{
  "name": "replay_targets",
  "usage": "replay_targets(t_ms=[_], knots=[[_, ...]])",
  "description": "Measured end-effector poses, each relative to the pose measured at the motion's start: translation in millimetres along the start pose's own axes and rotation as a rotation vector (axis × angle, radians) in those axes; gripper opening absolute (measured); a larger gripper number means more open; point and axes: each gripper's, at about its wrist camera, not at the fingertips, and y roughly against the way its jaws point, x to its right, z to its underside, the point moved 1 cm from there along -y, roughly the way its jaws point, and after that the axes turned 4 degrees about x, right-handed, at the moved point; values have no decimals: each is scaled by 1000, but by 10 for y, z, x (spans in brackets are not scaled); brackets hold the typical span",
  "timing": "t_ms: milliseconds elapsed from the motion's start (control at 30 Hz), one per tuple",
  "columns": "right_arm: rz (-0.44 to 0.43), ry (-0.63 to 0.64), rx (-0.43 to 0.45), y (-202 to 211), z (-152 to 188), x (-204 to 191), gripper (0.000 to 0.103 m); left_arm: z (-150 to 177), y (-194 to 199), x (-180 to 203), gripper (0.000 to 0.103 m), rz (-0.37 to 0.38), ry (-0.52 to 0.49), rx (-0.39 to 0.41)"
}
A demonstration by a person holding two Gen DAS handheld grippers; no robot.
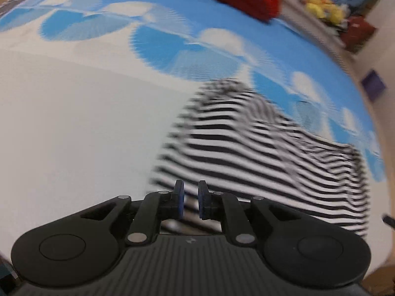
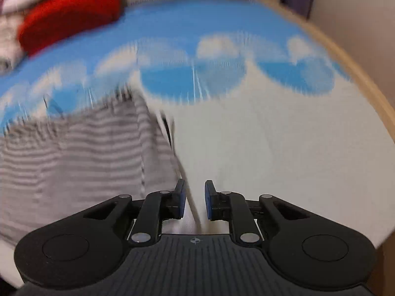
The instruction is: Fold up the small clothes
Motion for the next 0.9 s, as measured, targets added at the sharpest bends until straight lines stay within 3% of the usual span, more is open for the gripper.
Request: replay_targets(t_ms=[67,167,300,367,433,533,600,733,833,900], knots=[[-47,-28,29,-22,-56,-56,20,29,-93,215,14,25,-37,-4],[-109,-34,-45,-204,-55,-203,32,111,-347,462,19,4,-86,-69],[-10,73,-282,-660,128,-388,34,207,-669,488,44,-141,-132,-200],[38,92,-340,-774,174,-412,34,145,-659,480,45,-157,-116,-178],[51,59,-277,-704,76,-426,34,75,-630,526,45,-154,-110,-136],[54,11,-68,-494,-159,-476,34,-65,-630,613,45,-119,-87,-68],[26,-19,19,-449,-265,-487,36,-138,-646,736,45,-94,-103,-30],[52,3,-40,-737,-314,-559,37,-239,-765,941,45,-54,-132,7],[100,12,-137,-1004,-275,-609,37,-285,-921,934,45,-66,-125,-25],[130,-2,-194,-1182,-237,-604,40,-265,-1056,905,45,-113,-147,-77]])
